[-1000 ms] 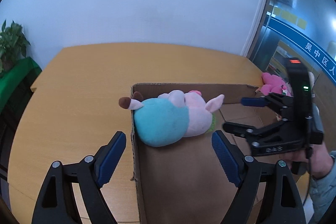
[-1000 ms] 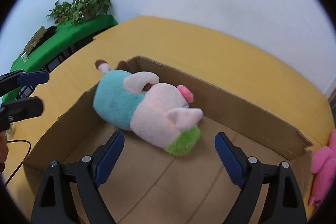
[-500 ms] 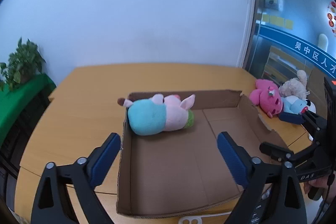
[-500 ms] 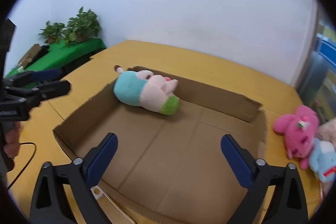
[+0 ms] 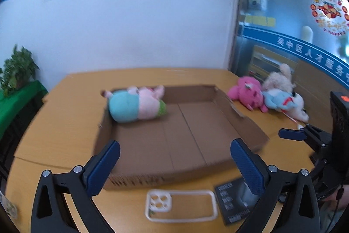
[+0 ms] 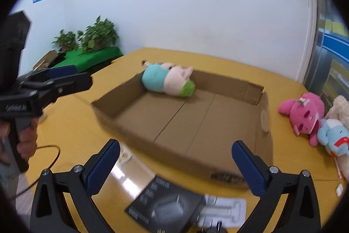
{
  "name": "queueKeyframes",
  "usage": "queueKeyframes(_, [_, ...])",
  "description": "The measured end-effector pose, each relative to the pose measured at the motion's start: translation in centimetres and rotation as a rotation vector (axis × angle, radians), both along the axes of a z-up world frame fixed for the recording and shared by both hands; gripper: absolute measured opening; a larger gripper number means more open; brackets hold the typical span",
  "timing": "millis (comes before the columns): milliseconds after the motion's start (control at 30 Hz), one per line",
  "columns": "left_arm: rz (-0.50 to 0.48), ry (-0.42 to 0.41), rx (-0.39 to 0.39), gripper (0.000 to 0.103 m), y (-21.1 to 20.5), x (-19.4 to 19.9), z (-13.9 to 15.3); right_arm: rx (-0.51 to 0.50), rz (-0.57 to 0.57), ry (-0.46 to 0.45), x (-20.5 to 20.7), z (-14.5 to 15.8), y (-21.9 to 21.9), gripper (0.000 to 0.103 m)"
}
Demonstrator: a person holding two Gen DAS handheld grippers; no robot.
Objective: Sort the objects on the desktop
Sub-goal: 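Move the left tool to the black UGREEN charger box and grasp it, then lift the charger box with the left tool and carry it over the cardboard box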
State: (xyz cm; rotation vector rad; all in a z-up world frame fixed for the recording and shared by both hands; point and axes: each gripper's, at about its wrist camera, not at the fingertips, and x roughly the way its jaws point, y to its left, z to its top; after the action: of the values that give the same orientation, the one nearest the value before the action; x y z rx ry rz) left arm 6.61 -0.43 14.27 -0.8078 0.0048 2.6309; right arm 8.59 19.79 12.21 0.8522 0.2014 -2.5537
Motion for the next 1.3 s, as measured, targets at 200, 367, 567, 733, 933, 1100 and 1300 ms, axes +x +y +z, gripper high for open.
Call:
queueKeyframes(200, [-0.180, -0.248, 0.130, 0.103, 1.3, 0.7, -6.2, -0.015, 0.114, -0.181, 3.2, -6.5, 2.4, 0.102])
queueKeyframes(367, [-0.263, -0.403, 0.191, 0.101, 3.7, -0.2, -11.1, -0.002, 0.103, -0.255, 3.5, -9.9, 2.6, 0.102])
queueKeyframes(567, [-0.346, -0.516, 0.290, 0.085, 5.4, -1.8, -14.5, 0.002, 0.146, -0.215, 2.7, -10.4, 0.7, 0.103])
queueKeyframes(733, [-0.365, -0.544, 0.269, 0.077, 5.9, -1.3, -15.7, 0.021, 0.195, -0.193, 3.3, -11.0, -1.1, 0.103])
queueKeyframes(933, [-0.470, -0.543, 0.342, 0.057, 5.4, 1.5, -14.2, -0.050, 0.313, -0.171, 5.3, -10.2, -2.8, 0.102])
queueKeyframes(1100, [-0.433, -0.512, 0.230, 0.057, 5.2, 3.3, -13.7, 0.060, 0.382, -0.116, 7.9, -10.0, -5.1, 0.101])
queueKeyframes(1300, [-0.335, -0.579, 0.301, 0.063, 3.8, 1.1, -15.2, 0.007, 0.241, -0.140, 7.0, -10.3, 0.5, 0.101])
